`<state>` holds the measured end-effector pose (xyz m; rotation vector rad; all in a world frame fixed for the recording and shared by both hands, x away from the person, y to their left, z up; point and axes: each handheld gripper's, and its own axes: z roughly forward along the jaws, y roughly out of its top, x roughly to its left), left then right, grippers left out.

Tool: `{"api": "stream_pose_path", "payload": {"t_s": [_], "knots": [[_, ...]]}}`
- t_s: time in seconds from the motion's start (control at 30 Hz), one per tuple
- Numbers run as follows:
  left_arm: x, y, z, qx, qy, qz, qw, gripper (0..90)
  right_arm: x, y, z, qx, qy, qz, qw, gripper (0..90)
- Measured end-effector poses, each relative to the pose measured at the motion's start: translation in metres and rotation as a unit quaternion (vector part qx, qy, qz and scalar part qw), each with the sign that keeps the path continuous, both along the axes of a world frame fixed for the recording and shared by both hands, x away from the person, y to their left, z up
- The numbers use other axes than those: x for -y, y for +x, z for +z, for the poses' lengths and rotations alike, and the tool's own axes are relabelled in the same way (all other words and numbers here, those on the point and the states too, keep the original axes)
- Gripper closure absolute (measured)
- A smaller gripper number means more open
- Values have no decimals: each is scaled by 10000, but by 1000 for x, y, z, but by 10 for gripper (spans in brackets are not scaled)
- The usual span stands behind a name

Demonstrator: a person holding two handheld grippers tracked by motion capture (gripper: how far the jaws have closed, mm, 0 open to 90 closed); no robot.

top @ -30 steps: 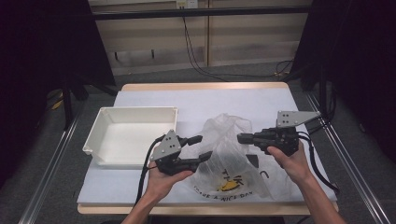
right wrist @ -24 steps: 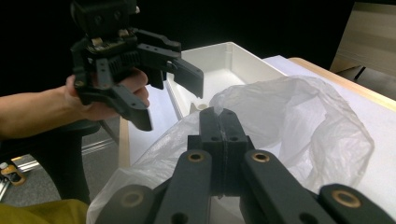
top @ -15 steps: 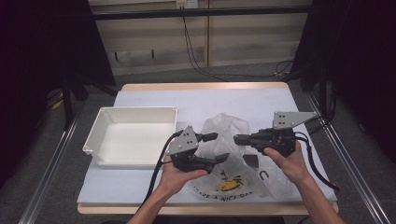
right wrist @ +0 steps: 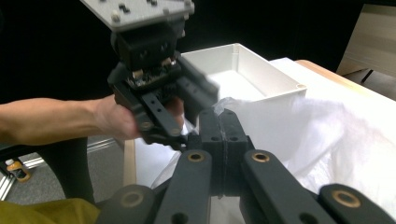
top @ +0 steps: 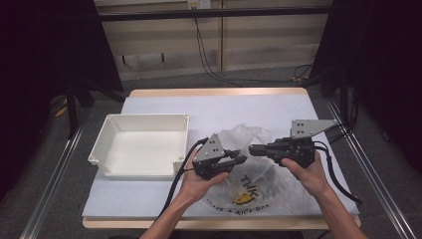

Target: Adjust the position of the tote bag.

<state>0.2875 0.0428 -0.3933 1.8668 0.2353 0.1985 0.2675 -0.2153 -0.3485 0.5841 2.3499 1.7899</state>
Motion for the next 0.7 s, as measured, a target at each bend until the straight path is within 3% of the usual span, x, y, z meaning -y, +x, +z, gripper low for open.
{"api": "stream_pose_path", "payload": {"t_s": [0.2,0.3,0.43,0.7], "knots": [[-6,2,1,-166,-44,-15,9999,900,3,2,-2,-17,22,-36,10000,886],[-7,2,-1,-214,-75,-15,9997,900,6,1,-2,-5,-2,-74,10000,767],[-13,5,-4,-284,-82,118,9995,900,17,-4,3,42,188,-222,9996,644],[-37,7,-7,-382,-114,351,9986,900,48,-22,-6,-107,-125,-665,9977,537]]}}
